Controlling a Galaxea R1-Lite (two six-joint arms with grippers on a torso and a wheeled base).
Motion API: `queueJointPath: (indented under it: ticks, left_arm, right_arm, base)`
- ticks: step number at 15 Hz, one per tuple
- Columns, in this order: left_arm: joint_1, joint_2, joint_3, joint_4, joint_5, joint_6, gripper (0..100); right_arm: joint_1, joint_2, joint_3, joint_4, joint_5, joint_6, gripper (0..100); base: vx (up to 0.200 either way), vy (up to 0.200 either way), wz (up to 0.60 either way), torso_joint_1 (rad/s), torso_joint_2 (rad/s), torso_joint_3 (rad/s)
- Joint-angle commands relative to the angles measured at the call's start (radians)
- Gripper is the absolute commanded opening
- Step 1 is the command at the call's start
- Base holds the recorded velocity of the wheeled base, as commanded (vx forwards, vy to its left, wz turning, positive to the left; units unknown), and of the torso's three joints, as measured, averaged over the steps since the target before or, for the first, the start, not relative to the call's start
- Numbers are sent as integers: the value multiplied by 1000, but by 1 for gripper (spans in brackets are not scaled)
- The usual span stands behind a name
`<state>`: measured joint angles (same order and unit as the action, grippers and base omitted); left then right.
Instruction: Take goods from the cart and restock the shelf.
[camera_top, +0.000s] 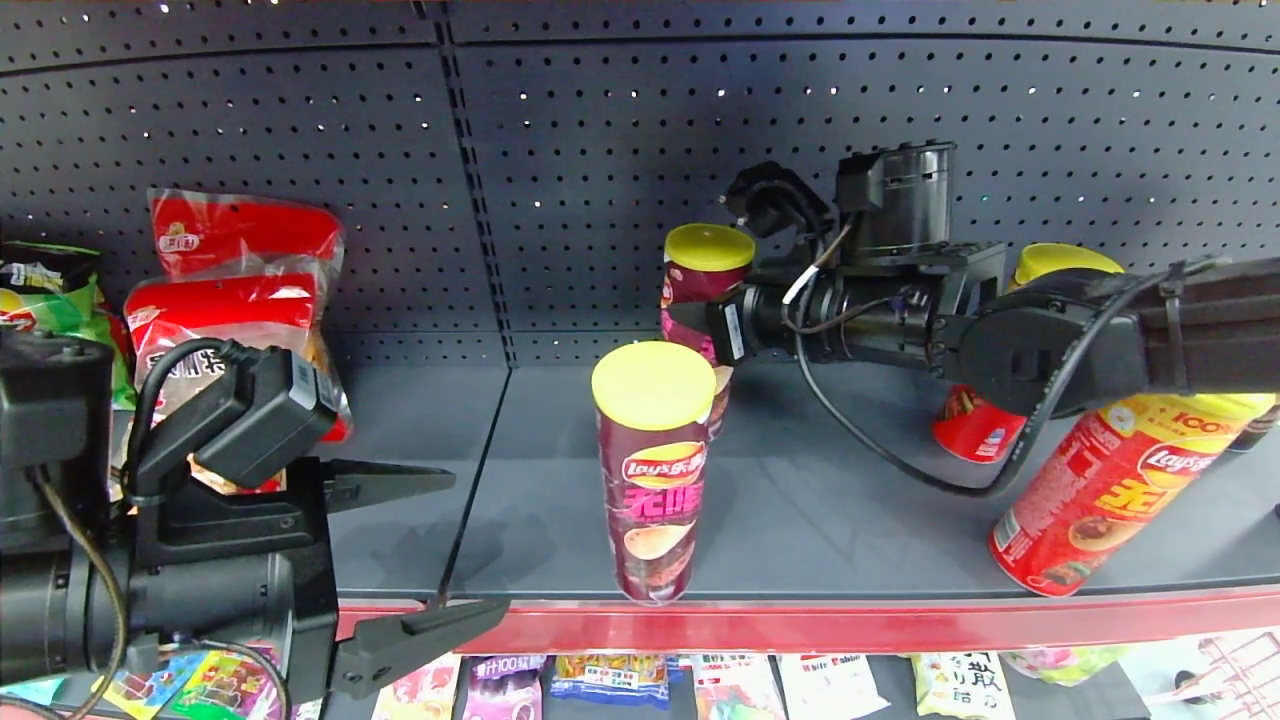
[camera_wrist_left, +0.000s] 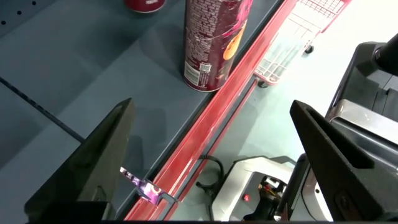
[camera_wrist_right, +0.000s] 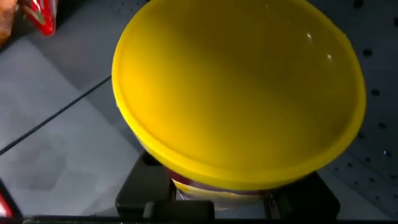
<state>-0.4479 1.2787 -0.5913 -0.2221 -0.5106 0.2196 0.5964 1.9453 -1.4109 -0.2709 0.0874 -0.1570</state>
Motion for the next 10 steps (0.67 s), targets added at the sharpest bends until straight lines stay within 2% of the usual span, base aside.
queueJointPath:
  ticks: [1,8,9,10]
  left_arm:
    - [0,5,-1,0,0,0,100]
    - [0,7,1,3,6,0,100]
    - [0,7,1,3,4,0,100]
    - [0,7,1,3,4,0,100]
  right_arm:
    - [2,20,-23,-1,2,1,0]
    - [10,37,-19,1,5,4,0]
    - [10,37,-17,1,5,4,100]
    - [10,37,-16,1,5,4,100]
  base:
    - [0,0,0,0,0,0]
    - [0,0,0,0,0,0]
    - [0,0,0,0,0,0]
    - [0,0,0,0,0,0]
